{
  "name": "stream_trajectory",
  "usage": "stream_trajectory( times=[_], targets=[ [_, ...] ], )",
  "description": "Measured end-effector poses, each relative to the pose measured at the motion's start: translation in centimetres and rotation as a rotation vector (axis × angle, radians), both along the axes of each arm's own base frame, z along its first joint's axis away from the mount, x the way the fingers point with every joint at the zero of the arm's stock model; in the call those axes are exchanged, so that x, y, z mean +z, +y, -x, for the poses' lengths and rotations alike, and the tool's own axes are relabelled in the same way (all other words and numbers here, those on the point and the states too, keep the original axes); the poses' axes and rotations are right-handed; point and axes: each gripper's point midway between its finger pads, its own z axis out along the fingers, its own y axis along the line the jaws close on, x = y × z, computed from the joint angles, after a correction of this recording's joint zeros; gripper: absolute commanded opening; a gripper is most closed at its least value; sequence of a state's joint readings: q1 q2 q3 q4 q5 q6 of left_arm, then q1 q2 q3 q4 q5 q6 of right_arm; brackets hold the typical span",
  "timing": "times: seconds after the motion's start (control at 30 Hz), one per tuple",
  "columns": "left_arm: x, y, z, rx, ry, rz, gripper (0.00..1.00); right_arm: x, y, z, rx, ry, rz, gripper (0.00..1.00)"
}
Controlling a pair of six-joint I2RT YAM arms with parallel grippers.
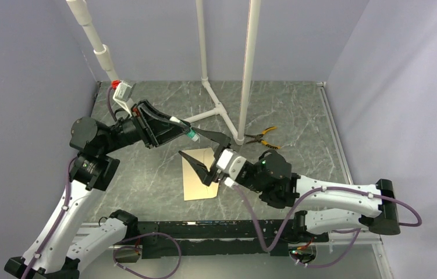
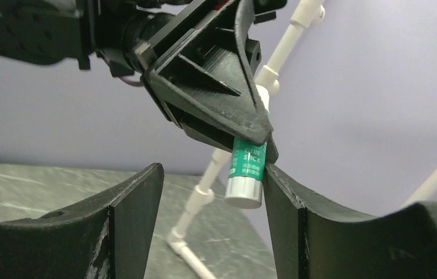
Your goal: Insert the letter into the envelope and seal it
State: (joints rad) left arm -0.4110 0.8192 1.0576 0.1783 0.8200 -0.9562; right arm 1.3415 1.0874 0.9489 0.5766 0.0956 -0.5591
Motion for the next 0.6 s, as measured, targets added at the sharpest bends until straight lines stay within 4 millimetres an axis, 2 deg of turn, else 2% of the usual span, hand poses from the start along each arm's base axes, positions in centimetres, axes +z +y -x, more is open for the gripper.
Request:
stream_trajectory(
  times=[0.13, 0.43, 0.6],
  targets=[
    [0.0, -0.2, -0.5, -0.007, 0.108, 0.006, 0.03, -0.2, 0.6, -0.8, -0.062, -0.101, 0.033, 0.62],
    [1.6, -0.2, 0.3, -0.064, 0.212, 0.052, 0.03, 2.3, -0.2, -0.9, -0.103, -0.193, -0.050, 0.37],
    [1.9, -0.1, 0.5, -0.066, 0.220, 0.062, 0.02, 2.9, -0.2, -0.9, -0.113, -0.202, -0.086, 0.35]
  ],
)
